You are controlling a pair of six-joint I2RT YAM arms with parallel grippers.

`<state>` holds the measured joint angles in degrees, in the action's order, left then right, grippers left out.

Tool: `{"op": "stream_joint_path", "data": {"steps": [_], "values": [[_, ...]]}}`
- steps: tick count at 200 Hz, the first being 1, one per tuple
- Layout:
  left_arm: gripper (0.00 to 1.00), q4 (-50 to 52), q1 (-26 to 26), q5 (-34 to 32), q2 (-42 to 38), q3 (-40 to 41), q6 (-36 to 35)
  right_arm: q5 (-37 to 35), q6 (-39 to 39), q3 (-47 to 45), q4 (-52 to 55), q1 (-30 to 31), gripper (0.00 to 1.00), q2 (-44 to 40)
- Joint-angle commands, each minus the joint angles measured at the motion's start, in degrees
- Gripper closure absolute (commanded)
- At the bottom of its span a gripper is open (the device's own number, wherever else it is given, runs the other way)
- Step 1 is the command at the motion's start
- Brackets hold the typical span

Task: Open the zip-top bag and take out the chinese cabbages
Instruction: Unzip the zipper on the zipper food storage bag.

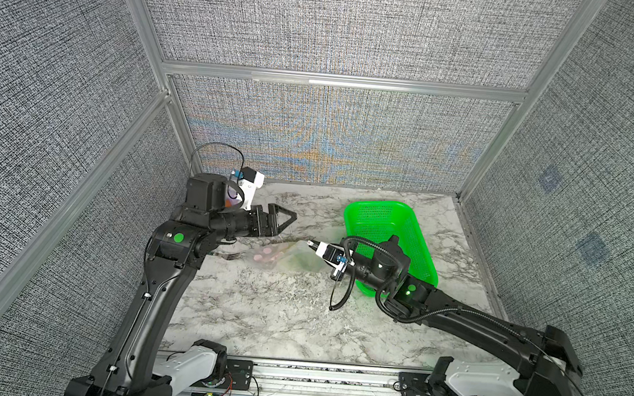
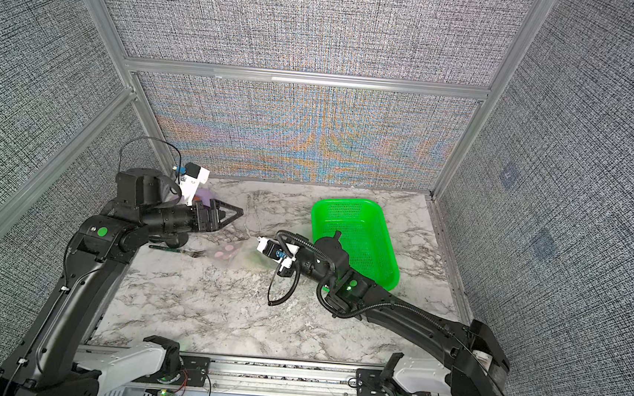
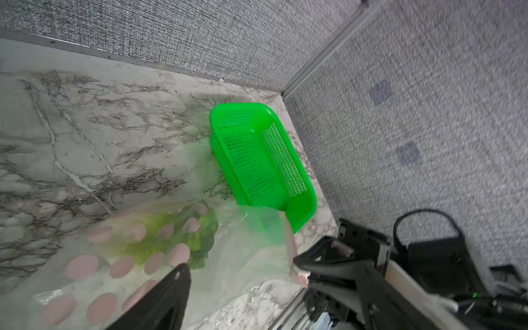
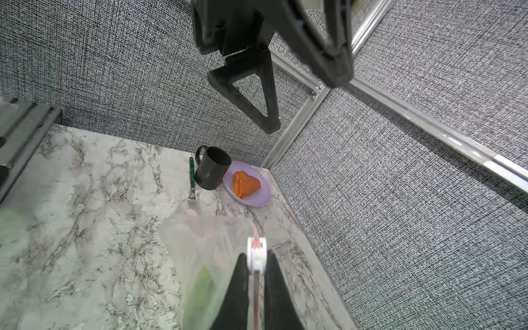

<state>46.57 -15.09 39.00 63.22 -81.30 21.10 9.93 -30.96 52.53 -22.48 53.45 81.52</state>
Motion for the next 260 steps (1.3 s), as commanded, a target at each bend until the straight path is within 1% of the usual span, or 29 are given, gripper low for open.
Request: {"op": "stream_joint_path", "data": {"steps": [1, 16, 27, 32, 36, 40, 42, 45, 47, 50, 54, 61, 80, 81, 92, 102, 116, 120, 121, 123, 124, 128, 162, 182, 196, 214, 246, 253, 260], "values": [[0.04, 4.4, -0.3, 3.4, -4.3, 4.1, -23.3, 4.4, 2.7, 2.3, 5.0, -0.7, 1.00, 0.2], [0.03, 2.8, -0.3, 4.0, -10.8, 11.3, -39.2, 6.1, 3.3, 3.2, 6.3, -1.7, 1.00, 0.3], [0.05, -1.0, -0.3, 3.6, -15.2, 17.0, -44.3, 7.7, 3.5, 3.3, 6.6, -2.3, 1.00, 0.4], [0.08, -2.1, -0.3, 4.2, -16.4, 18.7, -46.2, 8.2, 3.6, 3.5, 7.0, -2.5, 1.00, 0.4], [0.17, -2.7, -0.3, 4.8, -16.6, 19.4, -47.3, 8.4, 3.7, 3.8, 7.4, -2.6, 1.00, 0.5], [0.36, -2.9, -0.3, 5.2, -16.3, 19.6, -47.8, 8.3, 4.2, 4.1, 7.7, -2.7, 1.00, 0.7], [0.49, -2.9, -0.3, 5.3, -16.0, 19.5, -47.9, 7.9, 4.7, 4.3, 7.9, -2.7, 1.00, 0.8], [0.64, -3.0, -0.3, 5.5, -15.3, 19.3, -48.0, 7.4, 5.6, 4.9, 8.3, -2.8, 1.00, 1.1], [0.72, -2.8, -0.3, 5.8, -14.9, 19.0, -48.1, 6.9, 6.1, 5.3, 8.8, -2.9, 1.00, 1.3], [0.81, -2.3, -0.3, 6.4, -13.8, 18.5, -48.6, 6.3, 6.9, 6.2, 9.6, -3.0, 1.00, 1.7], [0.85, -1.1, -0.3, 7.5, -12.4, 17.9, -49.6, 6.2, 7.7, 7.4, 11.3, -3.2, 1.00, 2.3], [0.82, -0.2, -0.5, 8.9, -10.4, 17.1, -51.6, 7.5, 8.1, 9.9, 15.0, -3.8, 1.00, 3.5], [0.71, -2.7, -1.8, 8.5, -8.0, 15.9, -53.8, 9.9, 7.4, 14.3, 22.2, -4.4, 1.00, 6.2], [0.69, -2.9, -1.8, 8.5, -8.0, 15.8, -53.9, 10.0, 7.4, 14.3, 22.3, -4.5, 1.00, 6.2], [0.61, -5.3, -1.8, 8.5, -7.4, 15.3, -54.4, 10.7, 7.0, 14.3, 22.5, -4.4, 1.00, 6.2], [0.47, -6.7, -1.8, 7.7, -6.6, 14.4, -54.4, 11.2, 7.1, 13.9, 22.0, -4.4, 1.00, 6.0], [0.39, -5.5, -1.8, 6.4, -4.0, 11.7, -54.0, 11.7, 7.2, 13.3, 21.5, -4.4, 1.00, 5.6], [0.32, -5.0, -1.8, 6.1, -3.2, 10.7, -53.9, 11.8, 7.3, 13.4, 21.6, -4.4, 1.00, 5.6], [0.21, -4.8, -1.8, 6.1, -3.0, 10.6, -53.9, 11.8, 7.4, 13.4, 21.7, -4.4, 1.00, 5.7], [0.08, -4.6, -1.8, 6.0, -2.6, 10.2, -53.9, 12.0, 7.5, 13.5, 21.9, -4.4, 1.00, 5.7], [0.04, -4.6, -1.8, 5.9, -2.5, 10.1, -53.9, 12.1, 7.5, 13.5, 22.0, -4.4, 1.00, 5.7], [0.00, -4.3, -1.9, 6.0, -2.1, 9.6, -54.1, 12.2, 7.6, 13.7, 22.3, -4.4, 1.00, 5.8], [0.02, -3.7, -3.2, 7.5, -0.5, 8.4, -56.7, 12.8, 7.7, 14.7, 24.4, -4.4, 1.00, 6.5], [0.12, -1.9, -4.0, 7.5, -0.4, 8.1, -59.0, 13.5, 7.7, 15.0, 25.0, -4.4, 1.00, 6.6], [0.16, -1.7, -4.8, 7.9, -0.4, 8.2, -59.7, 14.1, 7.7, 15.5, 25.5, -4.4, 1.00, 6.8], [0.30, -1.2, -6.5, 7.3, -0.2, 8.4, -61.4, 14.2, 7.9, 15.7, 25.6, -4.4, 1.00, 6.9], [0.32, -0.6, -7.9, 5.3, 0.5, 8.8, -62.9, 14.7, 8.3, 15.2, 25.4, -4.3, 1.00, 6.7], [0.36, -0.2, -7.9, 5.2, 0.6, 8.8, -63.1, 14.7, 8.4, 15.2, 25.5, -4.3, 1.00, 6.7], [0.42, -0.1, -8.0, 5.2, 0.8, 8.9, -63.3, 14.7, 8.5, 15.2, 25.6, -4.2, 1.00, 6.6]]}}
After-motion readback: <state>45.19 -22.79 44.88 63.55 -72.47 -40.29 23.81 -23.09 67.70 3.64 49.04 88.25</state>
